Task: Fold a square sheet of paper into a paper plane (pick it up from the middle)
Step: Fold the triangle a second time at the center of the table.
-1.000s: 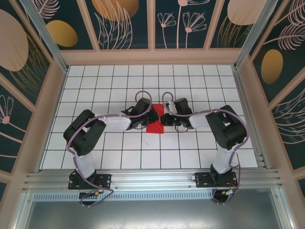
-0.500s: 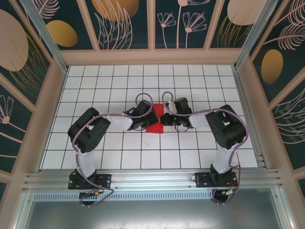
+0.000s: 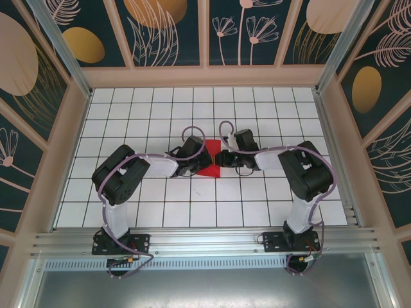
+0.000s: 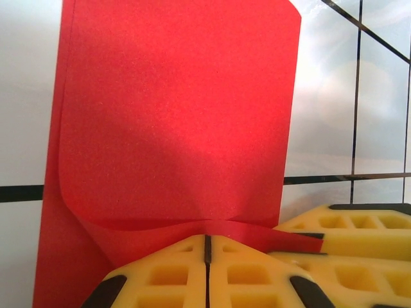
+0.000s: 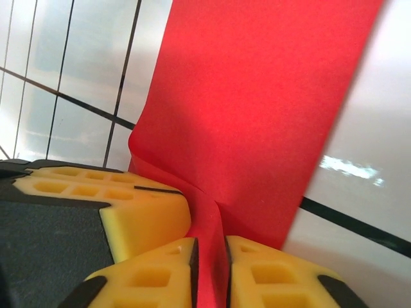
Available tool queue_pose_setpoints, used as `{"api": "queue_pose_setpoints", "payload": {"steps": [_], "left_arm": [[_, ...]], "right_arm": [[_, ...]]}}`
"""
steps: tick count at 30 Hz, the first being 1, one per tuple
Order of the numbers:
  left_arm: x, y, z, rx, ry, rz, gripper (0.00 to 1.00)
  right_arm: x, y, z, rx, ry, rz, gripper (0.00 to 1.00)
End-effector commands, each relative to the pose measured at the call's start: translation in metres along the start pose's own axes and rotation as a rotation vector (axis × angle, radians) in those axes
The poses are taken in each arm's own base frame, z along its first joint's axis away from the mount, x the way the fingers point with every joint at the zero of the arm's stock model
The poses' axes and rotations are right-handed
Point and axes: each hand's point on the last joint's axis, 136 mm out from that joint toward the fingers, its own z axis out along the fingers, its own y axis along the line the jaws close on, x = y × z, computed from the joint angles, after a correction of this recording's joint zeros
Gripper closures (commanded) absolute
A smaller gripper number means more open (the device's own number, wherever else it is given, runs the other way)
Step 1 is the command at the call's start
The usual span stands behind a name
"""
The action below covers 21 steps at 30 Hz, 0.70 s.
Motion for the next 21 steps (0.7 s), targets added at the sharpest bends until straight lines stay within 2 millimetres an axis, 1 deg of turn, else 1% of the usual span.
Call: {"api": "queue_pose_setpoints", "payload": {"steps": [1, 3, 5, 6, 8, 12, 15, 18, 21], "left_arm": [[0.017, 0.034, 0.004, -0.097, 0.044, -0.025, 0.91], [0.016, 0.033, 0.004, -0.094, 0.044, -0.022, 0.92], [0.016, 0.032, 0.004, -0.091, 0.043, -0.022, 0.91], [0.016, 0.032, 0.004, -0.090, 0.043, -0.021, 0.92], [0.015, 0.029, 0.003, -0.084, 0.043, -0.018, 0.92], [0.013, 0.029, 0.001, -0.083, 0.034, -0.015, 0.92], [0.013, 0.027, 0.000, -0.080, 0.033, -0.012, 0.92], [0.013, 0.028, -0.001, -0.086, 0.032, -0.009, 0.92], [0.013, 0.029, -0.001, -0.088, 0.033, -0.009, 0.92]], "right_arm": [[-0.024, 0.009, -0.027, 0.023, -0.082, -0.001, 0.76], [-0.025, 0.010, -0.036, 0.026, -0.095, 0.009, 0.74], [-0.022, 0.016, -0.042, 0.005, -0.100, 0.018, 0.74], [-0.021, 0.022, -0.045, -0.024, -0.100, 0.020, 0.74], [-0.013, 0.033, -0.046, -0.089, -0.083, 0.031, 0.77], [0.004, 0.045, -0.037, -0.133, -0.023, 0.030, 0.89], [0.015, 0.053, -0.028, -0.167, 0.020, 0.032, 0.93], [0.024, 0.043, -0.021, -0.144, 0.043, 0.064, 0.97], [0.033, 0.041, -0.015, -0.161, 0.078, 0.084, 0.99]]}}
